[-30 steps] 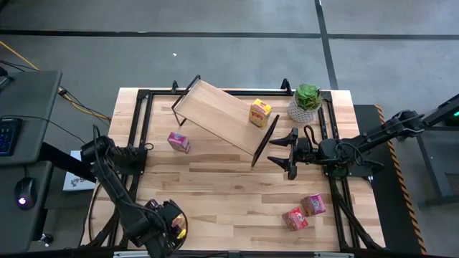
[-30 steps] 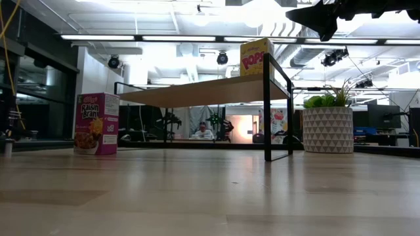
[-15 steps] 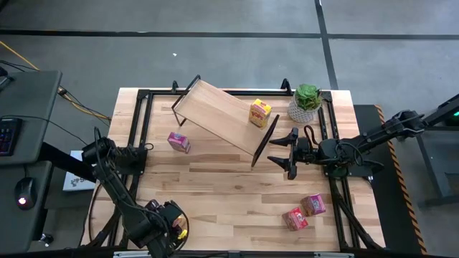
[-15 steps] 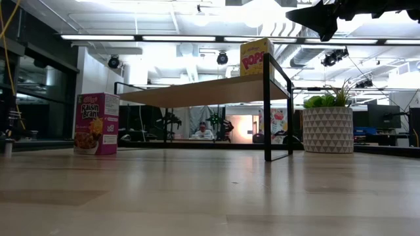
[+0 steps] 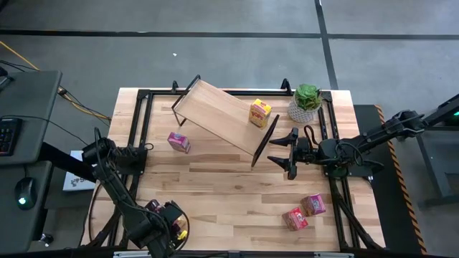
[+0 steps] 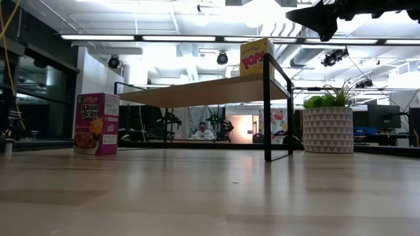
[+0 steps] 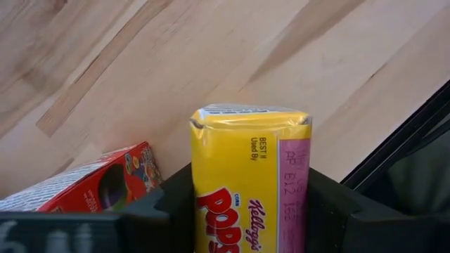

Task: Stack cereal on shelf
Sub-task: Put the yellow cereal box aligned with the other yellow cereal box on the shelf

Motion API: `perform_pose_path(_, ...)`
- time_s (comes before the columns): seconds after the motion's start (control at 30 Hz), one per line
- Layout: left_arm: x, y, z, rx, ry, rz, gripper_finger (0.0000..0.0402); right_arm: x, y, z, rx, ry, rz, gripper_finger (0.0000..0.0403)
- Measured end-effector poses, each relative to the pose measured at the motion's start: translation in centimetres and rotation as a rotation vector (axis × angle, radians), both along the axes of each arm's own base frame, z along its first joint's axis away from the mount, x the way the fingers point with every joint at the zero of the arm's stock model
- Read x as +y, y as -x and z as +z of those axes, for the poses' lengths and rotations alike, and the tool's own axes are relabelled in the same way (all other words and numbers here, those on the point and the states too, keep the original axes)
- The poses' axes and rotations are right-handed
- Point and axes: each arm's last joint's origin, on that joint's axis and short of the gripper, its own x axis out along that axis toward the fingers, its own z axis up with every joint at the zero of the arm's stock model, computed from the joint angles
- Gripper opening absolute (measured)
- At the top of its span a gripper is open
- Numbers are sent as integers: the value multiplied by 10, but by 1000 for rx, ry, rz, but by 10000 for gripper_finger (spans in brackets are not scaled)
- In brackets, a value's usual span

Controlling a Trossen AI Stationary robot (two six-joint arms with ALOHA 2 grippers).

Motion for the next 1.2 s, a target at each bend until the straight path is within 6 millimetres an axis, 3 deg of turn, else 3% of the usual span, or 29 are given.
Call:
perform_pose_path(0.27,12,-7,13,-31,-16,-85,140,0,0,0,0,0,0,287)
perform_pose_path(0.5,39,-26,64,-143,-22,-317,140,0,0,0,0,0,0,287)
perform_pose_path(0.63,67,-43,102,-247,-84,-455,139,0,0,0,0,0,0,287)
perform_pose_path(0.87,126,-78,156,-344,-340,-686,138,0,0,0,1,0,0,287)
perform_pose_path(0.97,151,-92,169,-344,-450,-784,138,0,0,-1,6,2,0,287)
perform_pose_path(1.2,212,-116,176,-263,-657,-929,138,0,0,-1,15,5,0,287)
